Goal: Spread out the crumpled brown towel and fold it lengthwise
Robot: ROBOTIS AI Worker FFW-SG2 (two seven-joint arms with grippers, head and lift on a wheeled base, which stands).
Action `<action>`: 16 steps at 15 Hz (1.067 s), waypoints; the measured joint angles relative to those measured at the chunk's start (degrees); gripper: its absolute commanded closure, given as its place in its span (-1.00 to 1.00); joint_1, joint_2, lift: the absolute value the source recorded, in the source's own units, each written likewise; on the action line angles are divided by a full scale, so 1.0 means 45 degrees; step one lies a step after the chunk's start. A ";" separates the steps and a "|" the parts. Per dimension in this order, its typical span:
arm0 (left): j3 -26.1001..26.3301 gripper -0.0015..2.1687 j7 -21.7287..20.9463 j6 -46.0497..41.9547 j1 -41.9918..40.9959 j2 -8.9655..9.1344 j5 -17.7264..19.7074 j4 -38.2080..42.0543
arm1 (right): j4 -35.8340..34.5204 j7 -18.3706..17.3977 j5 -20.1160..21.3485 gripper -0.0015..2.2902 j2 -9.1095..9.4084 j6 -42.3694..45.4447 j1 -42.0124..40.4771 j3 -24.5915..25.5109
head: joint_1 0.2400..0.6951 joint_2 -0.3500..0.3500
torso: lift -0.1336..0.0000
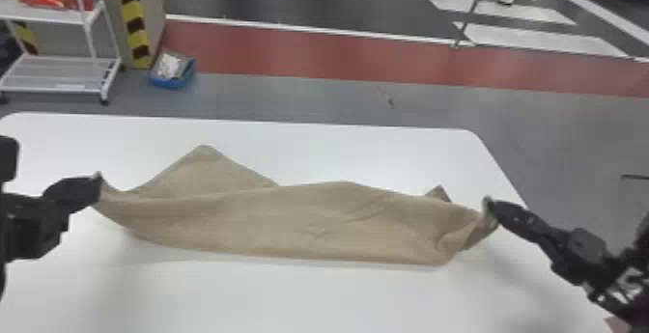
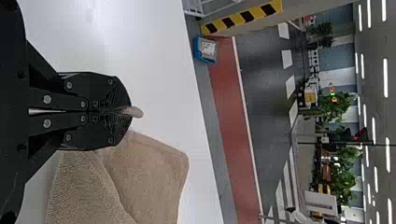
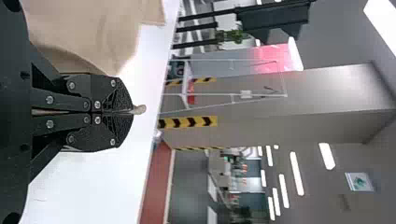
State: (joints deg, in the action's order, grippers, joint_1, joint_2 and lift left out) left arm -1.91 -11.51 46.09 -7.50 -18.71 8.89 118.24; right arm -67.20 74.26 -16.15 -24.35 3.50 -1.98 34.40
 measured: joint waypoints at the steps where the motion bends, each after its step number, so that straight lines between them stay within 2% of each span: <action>1: 0.0029 0.09 0.0000 -0.0012 0.0018 -0.0001 -0.0002 -0.0041 | 0.0010 0.0038 0.0521 -0.27 0.0055 0.0010 -0.0387 -0.0005 | 1.00 -0.66 | -0.86; 2: 0.0072 0.09 0.0006 -0.0016 0.0034 -0.0002 -0.0008 -0.0064 | 0.0013 0.0050 0.0964 -0.41 0.0101 0.0011 -0.0700 -0.0018 | 1.00 -0.67 | -0.86; 3: 0.0131 0.09 0.0016 -0.0017 0.0054 0.0003 -0.0023 -0.0075 | 0.0010 0.0080 0.1292 -0.66 0.0122 -0.0028 -0.0910 -0.0049 | 1.00 -0.67 | -0.86; 5: 0.0293 0.09 0.0042 -0.0017 0.0082 0.0037 -0.0067 -0.0061 | -0.0234 0.0265 0.1805 -0.88 0.0142 -0.0703 -0.1243 0.0035 | 1.00 -0.70 | -0.86; 7: 0.0374 0.09 0.0044 0.0009 0.0083 0.0065 -0.0094 0.0016 | -0.0956 0.0375 0.1568 -0.91 0.0233 -0.1995 -0.1500 0.0793 | 1.00 -0.77 | -0.86; 9: 0.0404 0.09 0.0056 0.0021 0.0039 0.0080 -0.0101 0.0084 | -0.1717 0.0144 0.0800 -0.90 0.0347 -0.3374 -0.1585 0.2027 | 1.00 -0.87 | -0.86; 10: 0.0421 0.09 0.0058 0.0022 0.0022 0.0087 -0.0106 0.0100 | -0.1915 -0.0393 0.0482 -0.88 0.0353 -0.3920 -0.1485 0.2393 | 1.00 -0.92 | -0.86; 12: 0.0579 0.09 0.0088 -0.0002 0.0011 0.0108 -0.0177 0.0108 | -0.2399 -0.2253 0.0266 -0.83 0.0372 -0.4836 -0.1030 0.2397 | 1.00 -1.00 | -0.86; 15: 0.0808 0.09 0.0098 -0.0017 0.0042 0.0134 -0.0251 0.0076 | -0.2159 -0.4527 0.0418 -0.80 0.0450 -0.5198 0.0569 0.1467 | 1.00 -1.00 | -0.86; 16: 0.0835 0.09 0.0097 -0.0017 0.0046 0.0132 -0.0264 0.0066 | -0.1876 -0.5014 0.0609 -0.75 0.0457 -0.5218 0.1090 0.0970 | 1.00 -0.98 | -0.86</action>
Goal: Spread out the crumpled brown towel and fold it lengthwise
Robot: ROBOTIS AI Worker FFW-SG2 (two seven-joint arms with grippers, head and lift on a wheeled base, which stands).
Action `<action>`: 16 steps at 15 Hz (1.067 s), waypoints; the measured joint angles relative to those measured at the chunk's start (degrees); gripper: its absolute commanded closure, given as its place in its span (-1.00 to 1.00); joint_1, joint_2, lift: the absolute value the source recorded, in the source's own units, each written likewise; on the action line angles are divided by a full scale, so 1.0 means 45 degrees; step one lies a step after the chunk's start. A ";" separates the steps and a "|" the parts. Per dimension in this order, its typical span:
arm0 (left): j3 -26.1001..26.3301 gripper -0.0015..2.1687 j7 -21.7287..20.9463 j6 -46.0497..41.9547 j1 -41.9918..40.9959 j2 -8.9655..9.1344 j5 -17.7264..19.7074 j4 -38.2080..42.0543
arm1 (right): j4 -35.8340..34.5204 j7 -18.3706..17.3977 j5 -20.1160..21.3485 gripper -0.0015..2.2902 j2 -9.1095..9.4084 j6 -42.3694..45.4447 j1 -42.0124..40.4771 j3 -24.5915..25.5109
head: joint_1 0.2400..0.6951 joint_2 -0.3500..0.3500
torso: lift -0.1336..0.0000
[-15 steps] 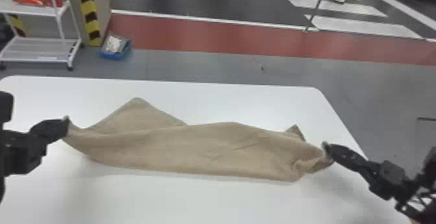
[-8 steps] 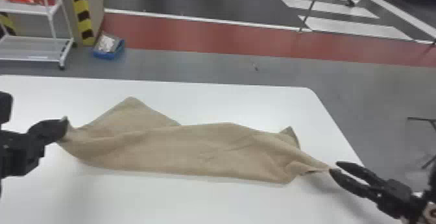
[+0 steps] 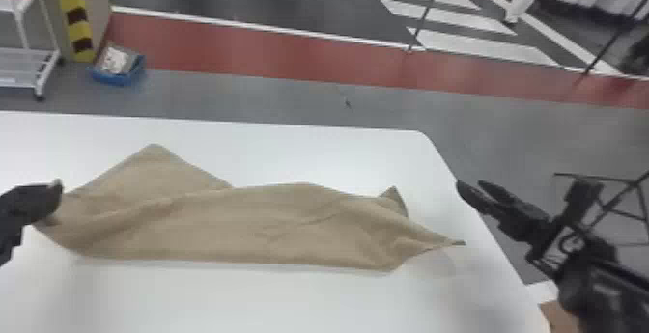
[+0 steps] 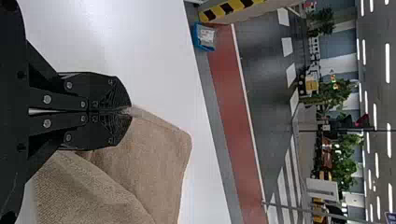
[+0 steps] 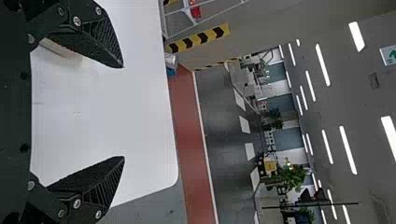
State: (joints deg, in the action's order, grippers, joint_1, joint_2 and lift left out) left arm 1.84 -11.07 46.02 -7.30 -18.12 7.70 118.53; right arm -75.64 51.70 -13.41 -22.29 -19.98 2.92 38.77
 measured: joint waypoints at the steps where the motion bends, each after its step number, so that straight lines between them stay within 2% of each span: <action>1: 0.0011 0.09 0.0000 0.0000 0.0004 -0.0008 -0.0019 -0.0029 | 0.0455 -0.0187 0.0191 -0.75 0.0010 0.0016 0.0618 -0.0619 | 1.00 -0.94 | -0.86; 2: 0.0009 0.09 0.0000 0.0000 0.0018 -0.0020 -0.0027 -0.0082 | 0.0852 -0.0294 0.0338 -0.75 0.0030 0.0046 0.1144 -0.1298 | 1.00 -0.82 | -0.86; 4: -0.0012 0.09 0.0000 -0.0075 0.0063 -0.0061 -0.0027 -0.0212 | 0.1203 -0.0554 0.0799 -0.68 0.0179 0.0072 0.1719 -0.2506 | 1.00 -0.70 | -0.86; 6: -0.0056 0.09 -0.0063 -0.0205 0.0093 -0.0095 0.0023 -0.0299 | 0.1716 -0.0629 0.1509 -0.67 0.0464 0.0133 0.2158 -0.3146 | 1.00 -0.62 | -0.86; 12: -0.0233 0.09 -0.0154 -0.0464 0.0096 -0.0154 0.0141 -0.0425 | 0.2217 -0.0703 0.2629 -0.59 0.0511 -0.0116 0.2508 -0.3493 | 1.00 -0.55 | -0.86; 15: -0.0235 0.09 -0.0157 -0.0523 0.0081 -0.0154 0.0144 -0.0461 | 0.2217 -0.0340 0.2956 -0.58 0.0453 -0.0718 0.2507 -0.3426 | 1.00 -0.56 | -0.86; 16: -0.0244 0.09 -0.0157 -0.0532 0.0079 -0.0154 0.0144 -0.0468 | 0.2213 -0.0124 0.2962 -0.50 0.0416 -0.0858 0.2419 -0.3349 | 1.00 -0.57 | -0.86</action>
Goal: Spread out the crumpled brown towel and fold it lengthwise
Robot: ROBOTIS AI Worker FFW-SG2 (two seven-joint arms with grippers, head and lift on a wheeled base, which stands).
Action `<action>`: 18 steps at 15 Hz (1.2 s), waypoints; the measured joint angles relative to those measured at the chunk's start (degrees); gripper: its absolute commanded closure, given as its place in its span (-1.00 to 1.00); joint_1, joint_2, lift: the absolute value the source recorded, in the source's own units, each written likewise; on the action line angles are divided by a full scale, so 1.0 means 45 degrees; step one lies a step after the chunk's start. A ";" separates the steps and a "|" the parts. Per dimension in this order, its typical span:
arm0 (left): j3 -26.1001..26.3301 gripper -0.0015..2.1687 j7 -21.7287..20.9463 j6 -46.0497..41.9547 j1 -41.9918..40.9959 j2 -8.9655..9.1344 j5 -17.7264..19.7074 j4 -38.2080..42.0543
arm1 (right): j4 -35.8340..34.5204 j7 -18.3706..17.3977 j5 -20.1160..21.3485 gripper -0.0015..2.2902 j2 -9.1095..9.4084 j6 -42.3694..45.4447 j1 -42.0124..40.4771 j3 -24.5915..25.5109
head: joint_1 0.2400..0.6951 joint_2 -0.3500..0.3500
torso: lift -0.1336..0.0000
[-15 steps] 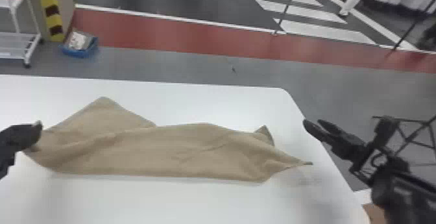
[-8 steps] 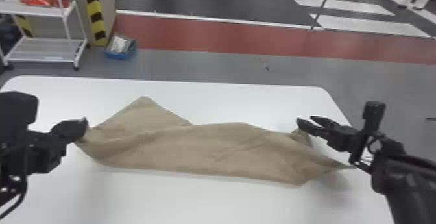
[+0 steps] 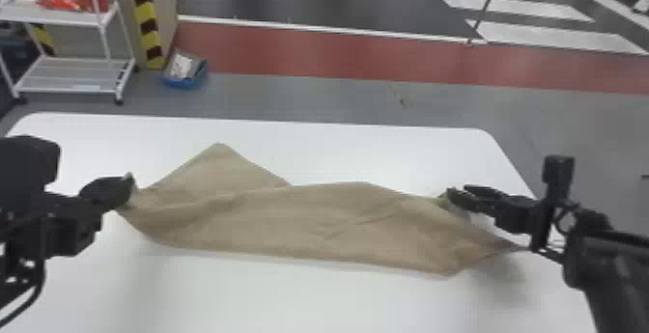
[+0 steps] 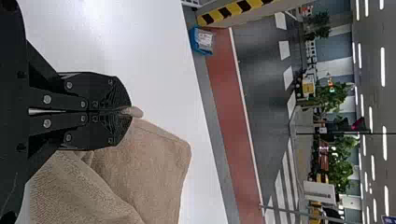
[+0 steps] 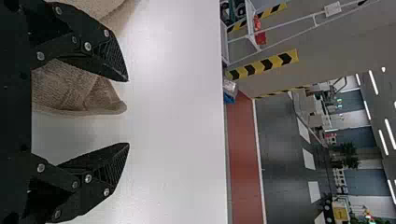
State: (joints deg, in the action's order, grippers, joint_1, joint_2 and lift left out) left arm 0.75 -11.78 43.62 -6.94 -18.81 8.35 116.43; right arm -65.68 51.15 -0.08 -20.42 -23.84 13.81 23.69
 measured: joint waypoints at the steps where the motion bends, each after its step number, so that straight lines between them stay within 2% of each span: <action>1: -0.0006 0.09 0.0000 -0.0007 0.0000 0.0000 0.0000 -0.0012 | -0.0007 0.0093 0.0005 -0.43 -0.0057 -0.0052 -0.0052 0.0039 | 1.00 -0.57 | -0.86; 3: 0.0009 0.09 0.0000 -0.0013 -0.0001 0.0024 -0.0013 -0.0030 | -0.0012 0.0240 0.0016 -0.38 -0.0192 -0.0161 -0.0107 0.0065 | 1.00 -0.59 | -0.86; 8: 0.0061 0.09 0.0001 0.0024 -0.0045 0.0058 -0.0076 0.0006 | -0.0014 0.0294 0.0031 -0.38 -0.0229 -0.0255 0.0052 -0.0037 | 1.00 -0.59 | -0.86; 11: 0.0010 0.09 0.0001 0.0020 -0.0137 0.0024 -0.0061 0.0085 | -0.0014 0.0294 0.0186 -0.28 -0.0229 -0.0635 0.0219 -0.0234 | 1.00 -0.57 | -0.86; 15: -0.0033 0.09 0.0001 0.0013 -0.0225 0.0002 -0.0059 0.0184 | -0.0013 0.0673 0.0503 0.08 -0.0229 -0.1319 0.0433 -0.0367 | 1.00 -0.55 | -0.86; 18: -0.0051 0.09 0.0001 0.0024 -0.0247 0.0000 -0.0059 0.0242 | -0.0633 0.0795 0.0171 0.16 -0.0106 -0.1490 0.0112 0.0180 | 1.00 -0.56 | -0.86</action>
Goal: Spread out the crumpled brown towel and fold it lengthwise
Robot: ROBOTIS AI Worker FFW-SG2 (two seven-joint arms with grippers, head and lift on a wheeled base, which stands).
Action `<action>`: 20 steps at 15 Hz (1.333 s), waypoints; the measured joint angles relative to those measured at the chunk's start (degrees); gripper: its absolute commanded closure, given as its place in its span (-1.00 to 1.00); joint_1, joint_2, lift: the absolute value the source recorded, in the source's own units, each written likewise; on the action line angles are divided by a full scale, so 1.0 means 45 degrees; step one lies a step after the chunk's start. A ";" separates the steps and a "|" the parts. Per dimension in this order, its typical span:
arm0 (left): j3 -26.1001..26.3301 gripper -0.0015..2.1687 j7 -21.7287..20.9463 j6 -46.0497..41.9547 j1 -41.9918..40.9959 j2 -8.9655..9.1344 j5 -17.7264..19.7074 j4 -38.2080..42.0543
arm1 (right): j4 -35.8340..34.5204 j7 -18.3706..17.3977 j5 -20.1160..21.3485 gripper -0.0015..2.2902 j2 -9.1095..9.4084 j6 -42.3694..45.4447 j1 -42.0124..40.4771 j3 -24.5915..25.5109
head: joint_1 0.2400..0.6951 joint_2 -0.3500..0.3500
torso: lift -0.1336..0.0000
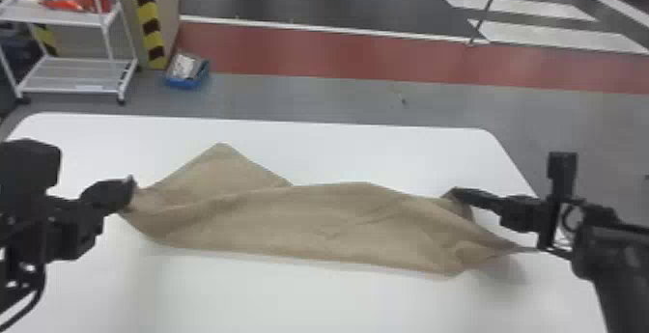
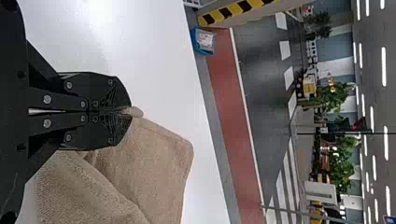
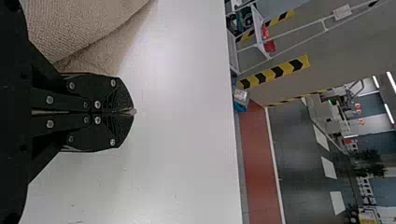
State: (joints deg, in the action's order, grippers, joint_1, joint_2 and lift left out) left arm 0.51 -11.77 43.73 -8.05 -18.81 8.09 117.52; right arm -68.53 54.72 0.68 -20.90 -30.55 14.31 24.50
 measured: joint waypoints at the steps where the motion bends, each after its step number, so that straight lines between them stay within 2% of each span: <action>1: -0.0009 0.09 0.0013 0.0000 -0.0047 0.0000 0.0002 0.0101 | -0.0621 -0.0004 -0.0374 0.16 0.0117 0.0096 -0.0287 0.0435 | 1.00 -0.58 | -0.86; 2: -0.0052 0.09 0.0019 0.0004 -0.0123 0.0000 0.0008 0.0227 | -0.1191 0.0034 -0.0843 0.16 0.0173 0.0181 -0.0524 0.0824 | 1.00 -0.59 | -0.86; 5: -0.0257 0.09 0.0033 0.0163 -0.0404 0.0000 -0.0016 0.0769 | -0.2520 0.0157 -0.3004 0.16 0.0201 0.1411 -0.1153 0.2307 | 1.00 -0.65 | -0.86; 8: -0.0404 0.09 0.0040 0.0300 -0.0736 0.0000 -0.0102 0.1319 | -0.2918 0.0124 -0.4197 0.16 -0.0185 0.2044 -0.1369 0.3341 | 1.00 -0.79 | -0.86; 12: -0.0694 0.09 0.0057 0.0598 -0.1230 0.0000 -0.0086 0.2177 | -0.3119 0.0327 -0.5793 0.16 -0.0697 0.1838 -0.2204 0.4475 | 1.00 -0.96 | -0.86; 16: -0.0692 0.09 0.0090 0.0664 -0.1403 0.0033 -0.0083 0.2589 | -0.3568 0.0284 -0.6054 0.16 -0.0585 0.2152 -0.3173 0.4153 | 1.00 -0.96 | -0.86; 20: -0.0314 0.09 0.0170 0.0665 -0.0591 0.0132 -0.0032 0.1852 | -0.3456 -0.0265 -0.5089 0.16 0.0002 0.2415 -0.2408 0.2754 | 1.00 -0.81 | -0.86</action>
State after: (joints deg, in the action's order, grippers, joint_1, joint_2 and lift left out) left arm -0.90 -11.01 46.72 -10.71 -18.21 7.94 125.85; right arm -84.09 53.53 -22.22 -20.89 -19.68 3.48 36.90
